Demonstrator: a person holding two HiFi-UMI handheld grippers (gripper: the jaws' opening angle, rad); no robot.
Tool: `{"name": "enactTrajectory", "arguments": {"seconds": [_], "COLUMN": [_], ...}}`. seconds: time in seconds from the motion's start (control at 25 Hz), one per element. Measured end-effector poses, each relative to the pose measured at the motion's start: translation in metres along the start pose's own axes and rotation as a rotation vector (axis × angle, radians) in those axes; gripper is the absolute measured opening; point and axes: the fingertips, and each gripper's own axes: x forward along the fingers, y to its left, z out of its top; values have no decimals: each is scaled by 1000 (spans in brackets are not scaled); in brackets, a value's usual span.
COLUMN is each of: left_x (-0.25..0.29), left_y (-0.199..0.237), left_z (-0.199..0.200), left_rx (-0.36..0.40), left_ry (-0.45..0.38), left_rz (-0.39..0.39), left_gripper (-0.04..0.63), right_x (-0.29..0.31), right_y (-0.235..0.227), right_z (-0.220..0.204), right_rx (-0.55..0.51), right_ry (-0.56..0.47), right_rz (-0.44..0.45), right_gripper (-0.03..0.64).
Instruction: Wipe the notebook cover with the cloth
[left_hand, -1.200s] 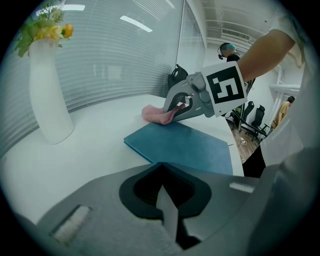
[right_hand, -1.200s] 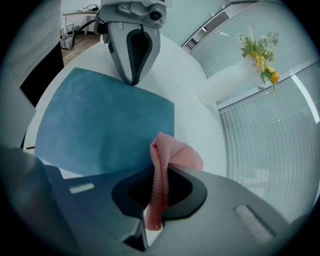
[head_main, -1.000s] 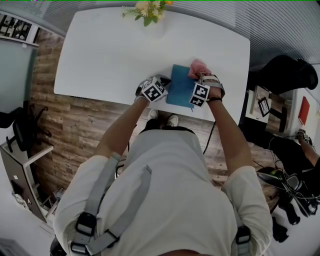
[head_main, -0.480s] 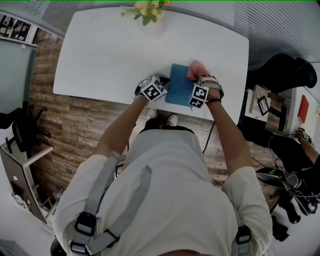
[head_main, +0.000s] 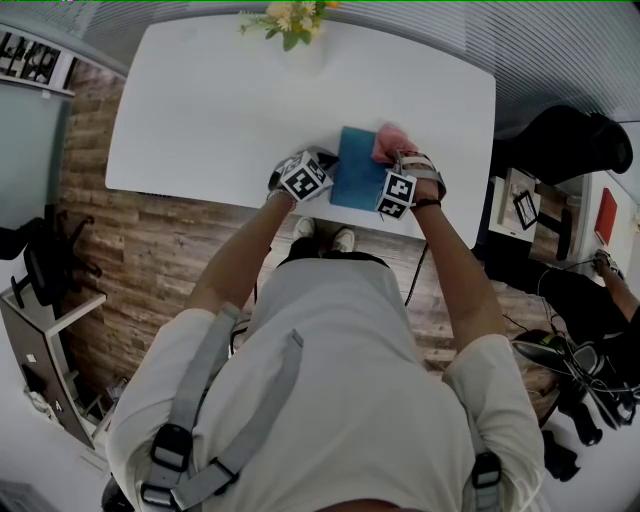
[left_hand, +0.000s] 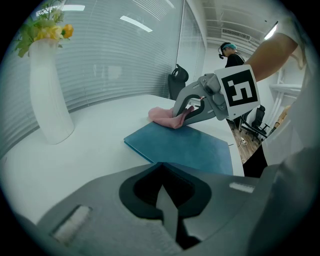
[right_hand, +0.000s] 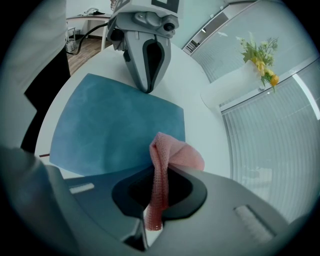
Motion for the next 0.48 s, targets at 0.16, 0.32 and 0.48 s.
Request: {"name": "enactTrajectory", "arguments": {"seconds": [0.16,0.32,0.48], "left_x": [1,1,2], "left_y": [1,1,2], "left_z": [1,1,0], "left_rx": [1,2,2], "left_ry": [-3,-3,-3], "left_rz": [-1,0,0], "left_gripper": [-3,-3,-3], "right_x": [-2,-5,-4], "right_y": [0,5,9], "right_z": [2,4,2], "right_rx": [13,13,8], "right_ry": [-12,-20,-13], "right_rz": [-3,5,8], "right_gripper": [6,6,6]}}
